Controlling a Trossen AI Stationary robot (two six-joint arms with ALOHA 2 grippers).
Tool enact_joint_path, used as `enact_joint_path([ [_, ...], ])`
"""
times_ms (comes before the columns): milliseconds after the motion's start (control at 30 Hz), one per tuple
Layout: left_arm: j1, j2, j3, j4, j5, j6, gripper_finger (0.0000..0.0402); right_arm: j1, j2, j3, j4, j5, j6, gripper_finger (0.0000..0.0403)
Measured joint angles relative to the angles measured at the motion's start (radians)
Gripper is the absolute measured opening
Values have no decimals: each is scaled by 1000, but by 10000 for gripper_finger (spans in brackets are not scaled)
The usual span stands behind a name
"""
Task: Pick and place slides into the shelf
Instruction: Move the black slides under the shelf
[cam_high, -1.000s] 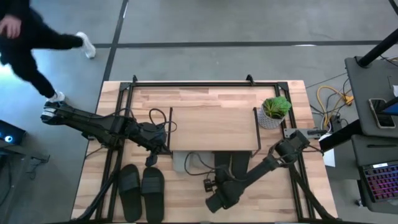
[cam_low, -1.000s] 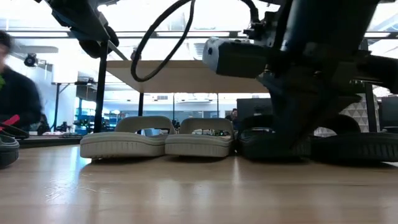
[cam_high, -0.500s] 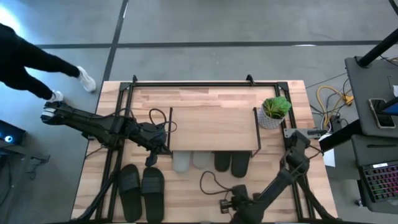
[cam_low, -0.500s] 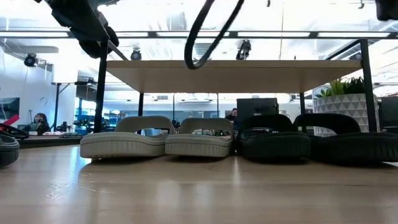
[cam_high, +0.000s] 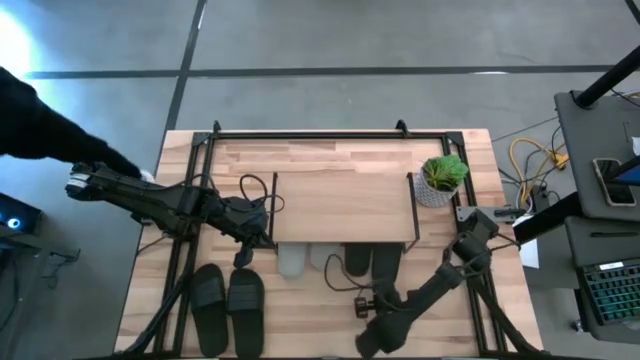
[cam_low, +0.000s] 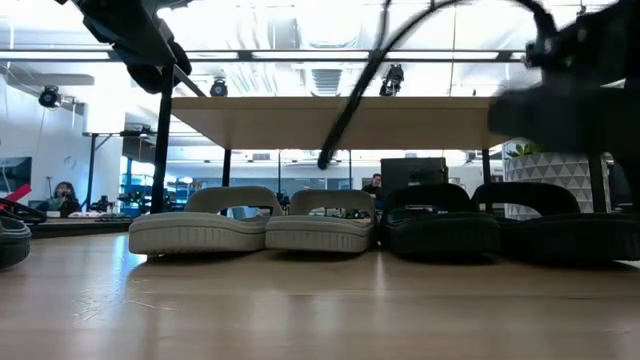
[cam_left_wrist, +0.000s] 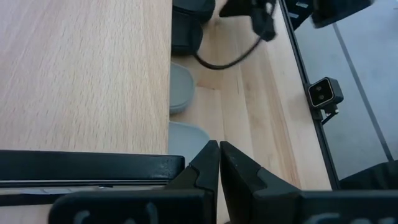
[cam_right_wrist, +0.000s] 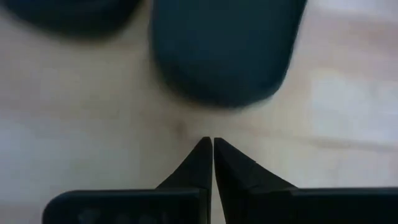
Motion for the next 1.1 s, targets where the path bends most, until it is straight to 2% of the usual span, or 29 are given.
enact_joint_path([
  [167, 0, 0, 0, 0, 0, 0, 0, -24, 1, -24, -71, 38, 0, 9],
  [600, 0, 0, 0, 2, 0, 0, 0, -55, 0, -78, -80, 54, -30, 9],
  [900, 0, 0, 0, 2, 0, 0, 0, -25, 0, 19, -78, 52, 1, 8],
  [1100, 1, 0, 0, 3, 0, 5, 0, -14, -1, 87, 62, 192, -7, 9],
])
